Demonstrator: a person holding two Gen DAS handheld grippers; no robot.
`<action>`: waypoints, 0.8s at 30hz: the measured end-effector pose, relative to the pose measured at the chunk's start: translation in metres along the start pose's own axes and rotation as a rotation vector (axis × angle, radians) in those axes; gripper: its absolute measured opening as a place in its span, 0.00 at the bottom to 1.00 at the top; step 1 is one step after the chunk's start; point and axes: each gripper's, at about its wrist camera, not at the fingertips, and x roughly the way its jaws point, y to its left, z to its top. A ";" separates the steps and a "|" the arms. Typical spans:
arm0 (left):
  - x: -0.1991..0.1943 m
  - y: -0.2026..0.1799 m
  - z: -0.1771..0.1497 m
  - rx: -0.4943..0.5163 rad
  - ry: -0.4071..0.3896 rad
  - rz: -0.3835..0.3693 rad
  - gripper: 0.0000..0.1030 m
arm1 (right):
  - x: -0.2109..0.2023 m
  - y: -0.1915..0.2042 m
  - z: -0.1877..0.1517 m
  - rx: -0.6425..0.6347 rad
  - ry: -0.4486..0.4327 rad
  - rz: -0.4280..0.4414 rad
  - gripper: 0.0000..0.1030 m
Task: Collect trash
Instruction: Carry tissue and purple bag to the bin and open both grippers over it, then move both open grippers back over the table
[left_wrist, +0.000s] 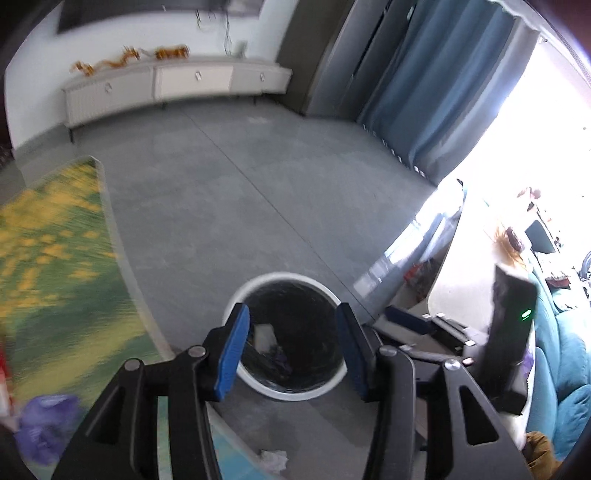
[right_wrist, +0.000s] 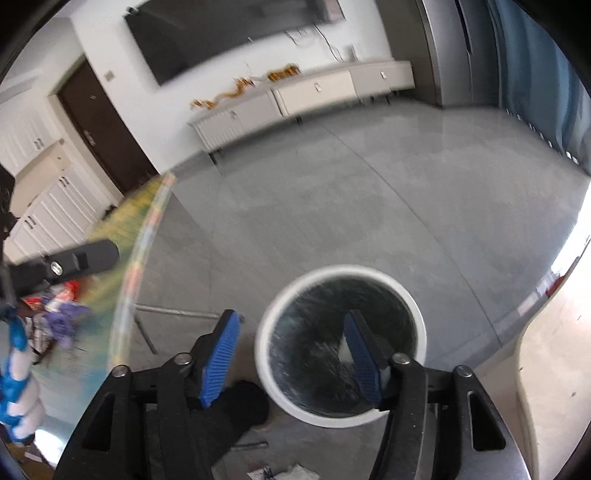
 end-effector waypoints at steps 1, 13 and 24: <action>-0.017 0.004 -0.001 0.007 -0.034 0.011 0.45 | -0.007 0.009 0.004 -0.008 -0.016 0.007 0.60; -0.221 0.119 -0.057 -0.052 -0.315 0.193 0.48 | -0.093 0.178 0.018 -0.194 -0.231 0.070 0.96; -0.347 0.238 -0.137 -0.172 -0.442 0.418 0.49 | -0.122 0.251 0.014 -0.205 -0.344 0.088 1.00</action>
